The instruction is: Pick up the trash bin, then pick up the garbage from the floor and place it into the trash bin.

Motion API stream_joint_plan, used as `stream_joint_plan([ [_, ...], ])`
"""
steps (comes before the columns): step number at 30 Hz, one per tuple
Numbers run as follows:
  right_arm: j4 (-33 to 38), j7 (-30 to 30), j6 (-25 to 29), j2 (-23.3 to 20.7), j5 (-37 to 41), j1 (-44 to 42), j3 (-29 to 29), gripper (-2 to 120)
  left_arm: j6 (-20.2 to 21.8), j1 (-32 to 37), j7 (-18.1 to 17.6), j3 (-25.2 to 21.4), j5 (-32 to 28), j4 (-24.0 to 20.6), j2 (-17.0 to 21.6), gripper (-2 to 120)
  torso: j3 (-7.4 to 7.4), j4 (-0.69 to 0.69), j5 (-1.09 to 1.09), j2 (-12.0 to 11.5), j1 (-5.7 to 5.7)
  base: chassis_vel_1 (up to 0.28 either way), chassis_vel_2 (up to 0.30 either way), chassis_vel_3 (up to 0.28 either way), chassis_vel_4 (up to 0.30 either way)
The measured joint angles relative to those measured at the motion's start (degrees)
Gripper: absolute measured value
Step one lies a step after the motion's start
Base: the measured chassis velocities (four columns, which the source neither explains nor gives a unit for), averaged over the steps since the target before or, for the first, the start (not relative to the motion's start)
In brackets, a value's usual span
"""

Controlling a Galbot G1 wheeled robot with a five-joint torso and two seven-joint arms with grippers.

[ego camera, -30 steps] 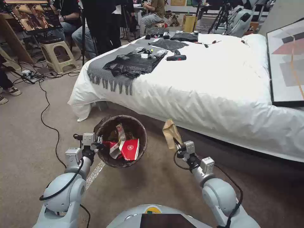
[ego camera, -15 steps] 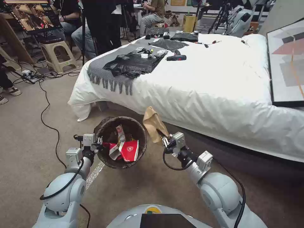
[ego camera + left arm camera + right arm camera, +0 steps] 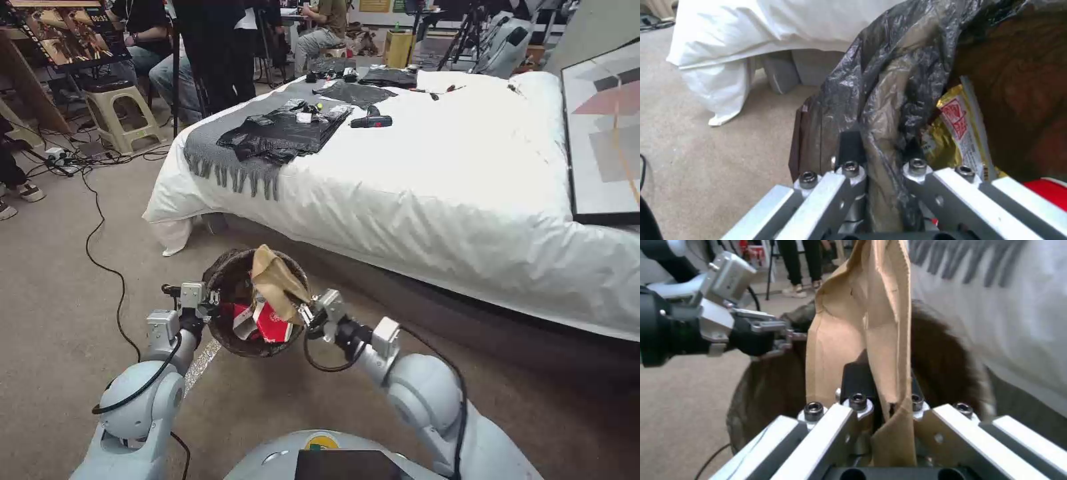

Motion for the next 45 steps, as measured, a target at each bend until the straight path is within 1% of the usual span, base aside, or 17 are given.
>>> stream_joint_plan([
  [5,-3.08,0.51,-0.46,0.95,0.52,4.61,-3.78,0,0.19,-0.43,-0.03,-0.16,-0.33,0.48,-0.13,3,0.00,0.02,0.00,0.00,0.00,0.000,0.000,0.000,0.000],
  [8,-4.17,0.52,-0.73,1.01,0.51,5.77,-4.58,-1,0.20,-0.58,-0.03,-0.18,-0.34,0.72,-0.26,3,0.00,0.01,0.00,0.00,0.00,0.000,0.000,0.000,0.000],
  [12,-6.09,1.83,-1.19,1.55,0.45,7.97,-6.09,18,0.21,-0.85,-0.03,-0.16,-0.34,1.33,-0.48,3,0.00,0.01,0.00,0.00,0.00,0.000,0.000,0.000,0.000],
  [13,-6.09,1.83,-1.19,1.55,0.45,7.97,-6.09,18,0.21,-0.85,-0.03,-0.16,-0.34,1.33,-0.48,3,0.00,0.01,0.00,0.00,0.00,0.000,0.000,0.000,0.000],
  [16,-6.73,2.75,-1.29,1.92,0.43,8.98,-6.44,31,0.21,-0.94,-0.03,-0.15,-0.34,1.41,-0.54,3,0.00,0.01,0.00,0.00,0.00,0.000,0.000,0.000,0.000],
  [17,-6.73,2.75,-1.29,1.92,0.43,8.98,-6.44,31,0.21,-0.94,-0.03,-0.15,-0.34,1.41,-0.54,3,0.00,0.01,0.00,0.00,0.00,0.000,0.000,0.000,0.000],
  [20,-6.74,3.17,-1.39,2.00,0.40,9.48,-6.43,46,0.21,-0.96,0.01,-0.18,-0.36,1.45,-0.57,3,0.00,0.01,0.01,0.00,0.00,0.000,0.000,0.000,0.000],
  [22,-6.73,3.21,-1.42,1.99,0.40,9.51,-6.41,48,0.21,-0.97,0.01,-0.18,-0.36,1.44,-0.59,3,0.00,0.01,0.00,0.00,0.00,0.000,0.000,0.000,0.000],
  [23,-6.69,3.42,-1.54,1.97,0.38,9.63,-6.38,55,0.21,-0.98,0.03,-0.14,-0.37,1.45,-0.64,3,0.00,0.01,0.01,0.00,0.00,0.000,0.000,0.000,0.000],
  [26,-6.69,3.85,-1.59,1.96,0.30,9.84,-6.29,68,0.21,-0.96,0.08,-0.07,-0.43,1.44,-0.70,3,0.00,0.01,0.01,0.00,0.00,0.000,0.000,0.000,0.000],
  [27,-6.69,3.85,-1.59,1.96,0.30,9.84,-6.29,68,0.21,-0.96,0.08,-0.07,-0.43,1.44,-0.70,3,0.00,0.01,0.01,0.00,0.00,0.000,0.000,0.000,0.000],
  [30,-6.71,4.25,-1.60,1.97,0.15,9.85,-5.91,82,0.61,-0.79,0.08,-0.06,-1.48,1.29,-0.70,3,0.00,0.01,0.01,0.00,0.00,0.000,0.000,0.000,0.000],
  [32,-6.71,4.38,-1.60,1.93,0.09,9.78,-5.78,86,0.76,-0.74,0.06,-0.05,-1.90,1.22,-0.70,3,0.00,0.01,0.01,0.00,0.00,0.000,0.000,0.000,0.000],
  [33,-6.71,4.47,-1.60,1.82,0.02,9.61,-5.50,92,0.88,-0.70,0.05,-0.05,-2.21,1.16,-0.69,3,0.00,0.01,0.01,0.00,0.00,0.000,0.000,0.000,0.000],
  [35,-6.67,4.59,-1.60,1.75,-0.03,9.41,-5.15,97,0.91,-0.66,0.02,-0.05,-2.36,1.15,-0.68,3,0.00,0.00,0.01,0.00,0.00,0.000,0.000,0.000,0.000],
  [42,-4.94,4.78,-1.60,1.24,0.31,8.71,-2.93,100,1.17,-0.58,-0.08,-0.09,-3.23,1.26,-0.68,3,0.00,0.00,0.01,0.00,0.00,0.000,0.000,0.000,0.000],
  [45,-3.36,4.85,-1.70,0.97,1.61,8.25,-0.70,100,1.40,-0.58,-0.25,-0.10,-3.75,1.32,-0.69,3,0.00,0.01,0.01,0.00,0.00,0.000,0.000,0.000,0.000],
])
